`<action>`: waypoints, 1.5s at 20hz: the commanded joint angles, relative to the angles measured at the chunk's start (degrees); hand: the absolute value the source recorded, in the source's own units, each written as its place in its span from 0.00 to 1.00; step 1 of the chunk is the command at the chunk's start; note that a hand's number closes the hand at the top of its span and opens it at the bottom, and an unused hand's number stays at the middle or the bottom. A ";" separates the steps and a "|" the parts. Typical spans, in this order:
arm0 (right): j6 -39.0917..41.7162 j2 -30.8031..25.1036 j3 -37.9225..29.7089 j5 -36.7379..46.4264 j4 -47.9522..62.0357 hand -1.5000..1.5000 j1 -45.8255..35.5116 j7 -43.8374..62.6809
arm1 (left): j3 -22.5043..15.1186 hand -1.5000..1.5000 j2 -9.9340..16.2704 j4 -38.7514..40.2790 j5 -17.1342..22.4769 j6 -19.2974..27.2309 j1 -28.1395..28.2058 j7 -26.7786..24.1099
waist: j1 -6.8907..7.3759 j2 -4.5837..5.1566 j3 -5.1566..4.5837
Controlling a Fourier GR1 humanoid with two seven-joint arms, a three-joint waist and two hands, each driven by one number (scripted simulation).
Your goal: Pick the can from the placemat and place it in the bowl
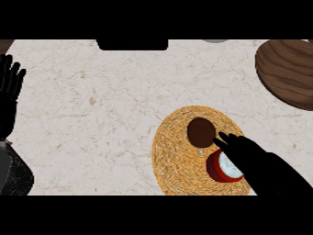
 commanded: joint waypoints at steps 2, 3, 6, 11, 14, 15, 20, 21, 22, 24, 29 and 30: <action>-0.17 5.33 3.51 7.63 3.80 0.00 0.64 -2.64 | 1.41 0.50 -0.33 -1.62 -0.98 -1.56 1.10 0.53 | 0.06 -0.03 -0.02; 2.57 4.18 -0.31 5.38 1.92 0.00 1.07 -2.89 | 1.23 0.50 -2.22 2.60 -2.23 -1.63 0.58 -2.74 | -0.11 0.00 -0.03; 0.82 3.02 -1.77 7.46 4.44 0.00 4.47 -8.34 | 1.27 0.50 -2.88 -0.55 -2.72 -0.01 -0.24 0.71 | -0.15 -0.04 -0.01; 3.93 8.65 0.60 11.04 5.12 0.00 2.87 -4.74 | 2.56 0.50 -1.94 -1.41 -3.20 -1.21 -2.93 4.19 | -0.13 -0.02 -0.02; 4.71 9.77 -4.05 10.13 9.92 0.00 -0.04 -8.81 | 3.68 0.50 -2.34 -5.53 -2.47 -2.86 2.05 4.03 | 0.13 -0.03 -0.02; 3.41 10.64 -0.92 12.75 12.27 0.00 0.72 -7.81 | 3.31 0.50 -2.72 4.07 -4.02 -2.12 -5.22 1.41 | -0.23 0.07 -0.03; 1.32 11.71 -3.72 15.39 19.05 0.00 0.32 -11.25 | 3.97 0.50 -3.28 0.61 -3.94 -3.46 -0.99 1.26 | 0.05 0.03 -0.02; 1.85 8.91 -4.99 14.62 14.97 0.00 4.05 -12.73 | 3.46 0.50 -4.84 -0.32 -4.98 -2.59 1.22 -0.93 | -0.08 -0.02 -0.02; 4.48 12.85 -3.80 15.12 16.48 0.00 0.30 -8.84 | 4.21 0.50 -3.76 0.16 -4.50 -3.48 -0.05 0.40 | 0.05 0.01 -0.03; 3.75 13.13 -3.75 15.96 17.24 0.00 0.92 -9.41 | 5.65 0.50 -1.25 -2.07 -2.80 -4.55 -1.85 5.32 | 0.08 -0.01 -0.01; -5.00 9.52 -6.86 19.07 19.83 1.00 1.95 -22.93 | 3.82 0.50 -5.55 0.30 -5.52 -2.86 -0.78 0.45 | -0.11 0.02 0.00; -2.15 12.83 -6.49 19.20 20.97 1.00 -1.98 -20.12 | 4.31 0.50 -3.95 -2.95 -5.88 -2.10 -1.33 5.11 | 0.13 0.00 -0.01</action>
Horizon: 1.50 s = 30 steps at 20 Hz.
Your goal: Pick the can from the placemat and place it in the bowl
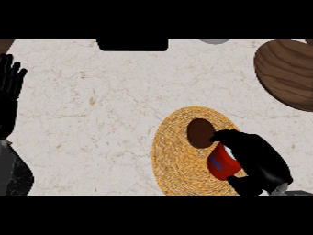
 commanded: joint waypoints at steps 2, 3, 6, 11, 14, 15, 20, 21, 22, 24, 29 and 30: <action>-5.78 1.87 3.30 5.43 3.97 1.00 3.11 -5.06 | 2.17 0.50 1.62 0.10 0.81 -1.63 -1.09 0.96 | -0.03 0.49 0.42; -3.89 0.85 2.34 4.94 0.29 1.00 3.84 -4.56 | 1.81 0.50 1.90 1.46 0.49 -1.57 -3.75 2.45 | -0.24 0.48 0.41; -6.44 -8.30 -9.18 0.67 5.81 1.00 5.03 -13.78 | 1.08 0.50 -0.08 1.01 -0.42 -1.01 -0.25 -1.13 | -0.49 0.61 0.46; -4.58 -19.42 -25.99 -3.32 17.87 1.00 5.76 -14.63 | 2.56 0.50 0.82 -0.13 -0.26 0.25 0.28 -0.08 | -3.36 2.10 1.25; -5.05 -25.13 -32.66 -6.09 24.85 1.00 5.14 -20.62 | 2.85 0.50 0.66 -0.20 0.23 0.19 0.03 -0.19 | -2.93 1.95 1.29; -4.99 -26.71 -34.29 -6.68 27.03 1.00 4.81 -22.07 | 3.28 0.50 1.29 -0.67 0.81 -0.39 -0.06 0.14 | -2.09 1.81 1.39; -7.21 -34.44 -42.60 -9.55 39.00 1.00 3.16 -32.55 | 2.14 0.50 -0.02 -0.87 0.93 -0.73 0.36 -0.20 | -0.77 1.82 1.44; -8.31 -36.41 -44.07 -9.13 41.13 1.00 3.00 -34.13 | 2.00 0.50 0.03 -0.94 0.55 -0.87 0.84 -0.92 | -0.47 1.79 1.39; -9.44 -37.23 -45.70 -9.68 43.58 1.00 1.81 -35.47 | 1.60 0.50 -0.29 -1.11 0.68 -0.69 -0.01 -0.23 | -0.06 1.86 1.44; -10.69 -39.60 -48.26 -10.67 48.06 1.00 1.35 -39.92 | 1.65 0.50 0.02 -1.51 0.73 -0.88 -0.49 -0.35 | 0.14 1.70 1.43; -9.06 -44.35 -53.67 -16.25 57.50 1.00 -0.90 -54.66 | 1.24 0.50 0.20 -0.81 0.96 -2.01 0.33 0.12 | 0.44 1.19 1.23; -9.08 -45.18 -54.53 -16.94 58.84 1.00 -2.92 -55.55 | 0.18 0.50 -1.03 -1.18 0.40 -1.29 0.02 -0.03 | 1.44 1.41 1.26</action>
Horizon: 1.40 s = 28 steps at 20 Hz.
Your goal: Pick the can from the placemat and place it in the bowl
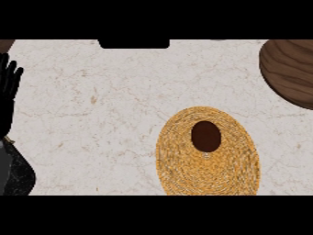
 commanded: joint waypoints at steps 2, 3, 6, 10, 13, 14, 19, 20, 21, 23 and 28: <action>-0.78 -5.17 -5.40 -3.88 9.34 1.00 -3.77 -13.28 | -0.53 0.50 0.25 0.23 -0.12 -0.94 -0.32 -0.45 | 1.33 -0.03 -0.11; 0.42 -6.35 -5.99 -4.85 10.79 1.00 -4.49 -16.48 | -0.36 0.50 0.09 0.32 0.07 -0.65 -0.80 -0.13 | 1.26 -0.13 -0.18; 3.54 -8.23 -7.49 -7.26 15.97 1.00 -7.39 -22.24 | -1.88 0.50 -0.64 1.01 -1.06 -0.11 -2.17 0.47 | 1.41 0.10 -0.24; 12.79 -11.03 -7.49 -11.22 20.51 1.00 -12.12 -24.48 | -1.74 0.50 -0.07 0.16 -0.14 -1.25 -2.38 1.13 | 2.97 -0.11 -0.43; 17.76 -14.09 -6.07 -12.52 22.32 1.00 -15.56 -23.09 | -3.01 0.50 -1.12 -0.20 -1.72 -0.01 -2.50 0.77 | 3.58 -0.05 -0.52; 17.80 -12.51 -4.78 -12.81 22.04 1.00 -17.24 -22.88 | -2.69 0.50 -1.18 1.79 -1.65 0.61 -5.09 1.55 | 3.32 0.23 -0.55; 20.85 -12.33 0.33 -12.79 22.42 1.00 -23.65 -18.78 | -3.49 0.50 -1.70 2.71 -2.26 -0.29 -4.77 -0.80 | 4.16 0.30 -0.69; 22.02 -13.09 1.46 -12.69 21.88 1.00 -25.22 -17.98 | -3.73 0.50 -2.12 2.47 -1.67 -0.06 -5.39 1.26 | 3.92 0.11 -0.72; 21.53 -11.81 2.44 -12.86 21.77 1.00 -27.88 -15.00 | -3.52 0.50 -1.51 2.92 -1.55 -0.49 -6.73 1.39 | 4.55 0.29 -0.75; 21.45 -10.75 5.50 -11.45 21.37 1.00 -29.39 -14.15 | -3.27 0.50 -1.51 2.44 -1.65 -0.48 -5.02 0.93 | 4.96 0.26 -0.75; 20.22 -5.36 12.04 -8.98 20.55 1.00 -34.94 -12.16 | -2.60 0.50 -1.23 2.96 -2.04 -0.08 -5.27 0.25 | 4.07 0.12 -0.78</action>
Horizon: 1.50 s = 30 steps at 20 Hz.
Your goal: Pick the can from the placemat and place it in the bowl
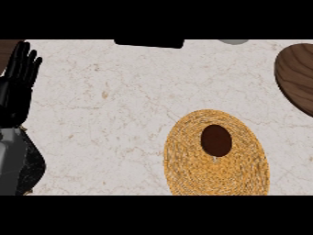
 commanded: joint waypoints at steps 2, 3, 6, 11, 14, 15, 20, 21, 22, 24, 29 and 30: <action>4.92 6.33 7.10 2.79 -1.17 1.00 -8.31 1.96 | 1.96 0.50 1.07 3.19 0.49 -0.97 -0.68 -2.49 | -0.77 -0.08 -0.14; 5.22 6.26 7.44 3.19 1.21 1.00 -8.82 0.36 | 0.91 0.50 -0.04 1.44 -0.39 0.50 0.07 -1.33 | -0.86 -0.15 -0.04; 3.38 10.78 10.07 4.85 2.92 1.00 -10.78 0.92 | 1.22 0.50 0.75 -0.56 0.15 -0.18 0.96 -0.11 | -1.34 -0.37 -0.02; -3.68 16.76 13.46 9.38 8.12 1.00 -14.10 1.44 | 1.24 0.50 -0.22 -1.77 0.44 -0.80 4.00 -2.08 | -1.46 -0.25 0.02; -11.39 20.99 15.64 13.32 9.07 1.00 -16.33 4.91 | 3.61 0.50 2.75 2.05 0.98 -1.56 -0.40 -0.68 | -2.19 -0.14 -0.02; -14.51 23.23 15.74 14.11 10.28 1.00 -17.03 6.89 | 1.27 0.50 -0.04 1.07 -0.19 -0.47 1.35 -1.44 | -1.92 -0.11 0.00; -14.65 24.48 13.14 13.41 19.59 0.00 -17.87 9.75 | 2.74 0.50 1.78 -0.42 1.41 -1.59 0.84 1.09 | -1.69 0.03 0.08; -15.82 25.84 12.90 13.12 20.61 0.00 -15.65 8.24 | 1.13 0.50 -1.00 1.20 -0.67 -0.05 1.89 -2.90 | -2.04 0.21 0.10; -16.26 28.64 12.12 12.34 21.26 0.00 -18.08 11.45 | 3.01 0.50 1.55 0.57 1.61 -2.74 2.12 -1.97 | -1.33 0.15 0.08; -13.78 27.72 9.85 10.17 23.31 0.00 -18.30 9.48 | 1.73 0.50 -0.62 1.03 -0.68 0.19 1.89 -2.80 | -1.49 0.32 0.15; -14.11 28.83 2.73 3.20 24.78 0.00 -19.01 5.95 | 1.49 0.50 0.42 1.10 -0.65 -1.13 1.64 -2.17 | -1.45 0.39 0.23; -12.65 25.95 1.45 2.05 24.74 0.00 -18.45 3.90 | 1.64 0.50 -0.09 0.31 0.07 -1.25 2.55 -1.99 | -1.73 0.22 0.23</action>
